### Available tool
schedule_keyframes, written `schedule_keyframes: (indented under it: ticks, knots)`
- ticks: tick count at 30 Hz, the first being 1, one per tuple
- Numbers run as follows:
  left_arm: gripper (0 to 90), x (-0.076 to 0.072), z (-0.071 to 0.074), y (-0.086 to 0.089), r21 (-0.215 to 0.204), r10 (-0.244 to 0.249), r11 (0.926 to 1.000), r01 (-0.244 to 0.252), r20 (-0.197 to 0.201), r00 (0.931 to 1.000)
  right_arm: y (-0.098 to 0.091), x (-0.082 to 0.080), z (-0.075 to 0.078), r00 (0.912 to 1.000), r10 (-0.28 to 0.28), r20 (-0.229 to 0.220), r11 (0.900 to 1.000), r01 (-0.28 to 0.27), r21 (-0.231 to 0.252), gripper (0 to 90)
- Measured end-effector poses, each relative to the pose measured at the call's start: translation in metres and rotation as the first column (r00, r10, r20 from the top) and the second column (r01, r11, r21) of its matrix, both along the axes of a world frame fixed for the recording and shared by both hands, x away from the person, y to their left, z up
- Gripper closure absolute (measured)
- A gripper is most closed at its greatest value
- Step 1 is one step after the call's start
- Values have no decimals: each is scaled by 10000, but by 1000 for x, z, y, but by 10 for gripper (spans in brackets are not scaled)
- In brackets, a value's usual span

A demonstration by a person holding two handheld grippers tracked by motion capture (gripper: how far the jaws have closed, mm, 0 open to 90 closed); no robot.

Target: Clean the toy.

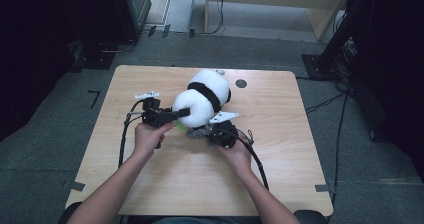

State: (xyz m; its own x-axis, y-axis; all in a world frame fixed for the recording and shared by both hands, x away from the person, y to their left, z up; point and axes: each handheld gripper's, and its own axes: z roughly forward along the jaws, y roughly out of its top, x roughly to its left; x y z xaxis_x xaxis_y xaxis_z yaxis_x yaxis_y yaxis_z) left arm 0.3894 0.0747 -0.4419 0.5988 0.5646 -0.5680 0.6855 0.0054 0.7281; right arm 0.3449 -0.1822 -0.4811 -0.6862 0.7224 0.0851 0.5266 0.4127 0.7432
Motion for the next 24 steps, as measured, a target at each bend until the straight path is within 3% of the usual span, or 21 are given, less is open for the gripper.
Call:
schedule_keyframes:
  ticks: [9,15,17,20,24]
  knots:
    - [483,0,3,6,-94,-328,9994,330,124,9994,-34,13,6,9926,-1203,-177,9908,1212,596,802]
    - [484,-1,5,8,174,-398,9991,391,408,9984,-64,20,13,9770,-2020,-686,9673,2099,1421,800]
    - [484,-1,4,7,207,-437,9989,428,429,9981,-71,22,14,9736,-2125,-829,9647,2225,1408,799]
    - [484,-2,5,7,216,-464,9987,454,471,9978,-77,23,18,9697,-2340,-697,9628,2411,1218,799]
    - [484,-2,7,11,299,-410,9988,393,581,9975,-92,24,22,9589,-2758,-660,9517,2821,1212,798]
